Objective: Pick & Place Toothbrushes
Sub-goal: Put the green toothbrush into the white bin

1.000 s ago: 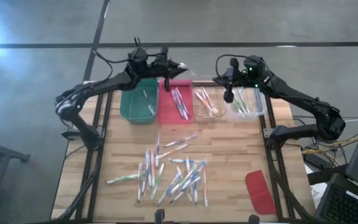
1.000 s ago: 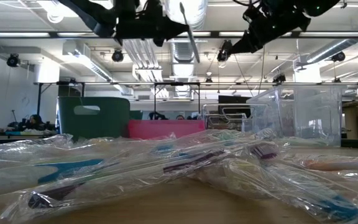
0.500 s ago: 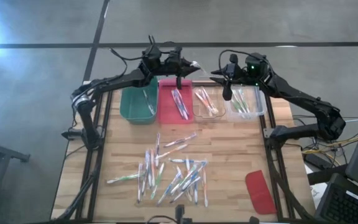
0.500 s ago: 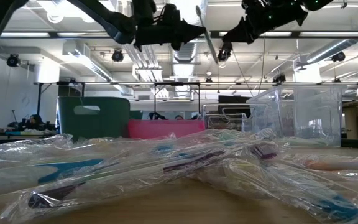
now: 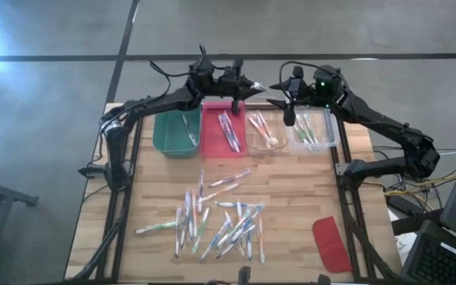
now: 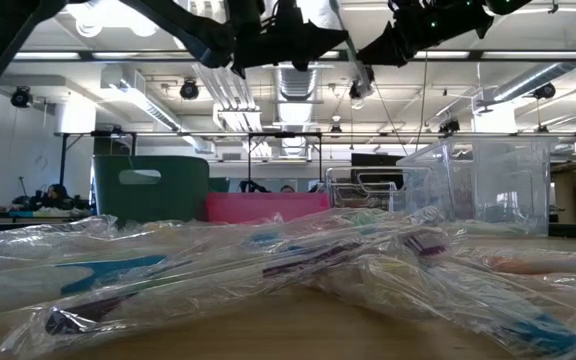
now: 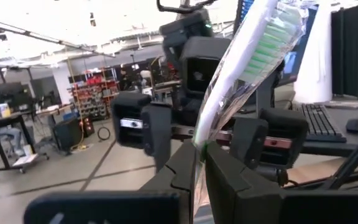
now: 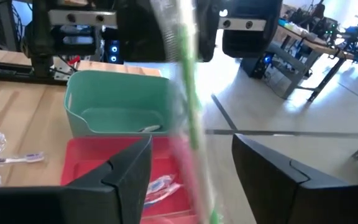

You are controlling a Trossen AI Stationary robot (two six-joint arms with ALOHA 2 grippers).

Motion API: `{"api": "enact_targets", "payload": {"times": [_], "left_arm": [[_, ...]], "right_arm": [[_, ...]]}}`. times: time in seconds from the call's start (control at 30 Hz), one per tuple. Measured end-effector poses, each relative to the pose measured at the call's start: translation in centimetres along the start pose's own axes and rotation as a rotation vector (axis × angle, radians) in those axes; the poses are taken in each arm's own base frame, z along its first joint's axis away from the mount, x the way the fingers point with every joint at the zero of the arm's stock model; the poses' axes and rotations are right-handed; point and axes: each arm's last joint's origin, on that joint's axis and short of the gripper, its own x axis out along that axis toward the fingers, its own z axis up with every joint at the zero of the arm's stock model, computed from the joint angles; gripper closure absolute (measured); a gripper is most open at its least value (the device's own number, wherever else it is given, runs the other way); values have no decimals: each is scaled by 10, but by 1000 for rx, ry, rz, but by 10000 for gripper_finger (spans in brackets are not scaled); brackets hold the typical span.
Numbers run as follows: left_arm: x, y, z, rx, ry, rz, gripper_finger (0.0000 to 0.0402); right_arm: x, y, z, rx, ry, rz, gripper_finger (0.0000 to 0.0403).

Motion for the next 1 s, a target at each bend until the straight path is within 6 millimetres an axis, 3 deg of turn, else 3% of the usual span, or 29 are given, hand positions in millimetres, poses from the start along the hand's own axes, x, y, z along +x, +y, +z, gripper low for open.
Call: {"api": "enact_targets", "payload": {"times": [0.17, 0.33, 0.77, 0.9, 1.0], "left_arm": [[5, -4, 3, 34, -26, -11, 376], [5, -5, 4, 36, -32, -10, 376], [7, -6, 4, 27, -35, -5, 375], [7, -7, 5, 9, -36, -2, 356], [6, -7, 4, 12, -31, -7, 320]], "right_arm": [[0, -1, -1, 0, 15, -43, 182], [0, -1, -1, -3, 17, -47, 211], [1, 0, -3, 7, 21, -30, 379], [1, 0, -3, 12, 21, -30, 380], [0, 0, -2, 22, 22, -36, 381]]}}
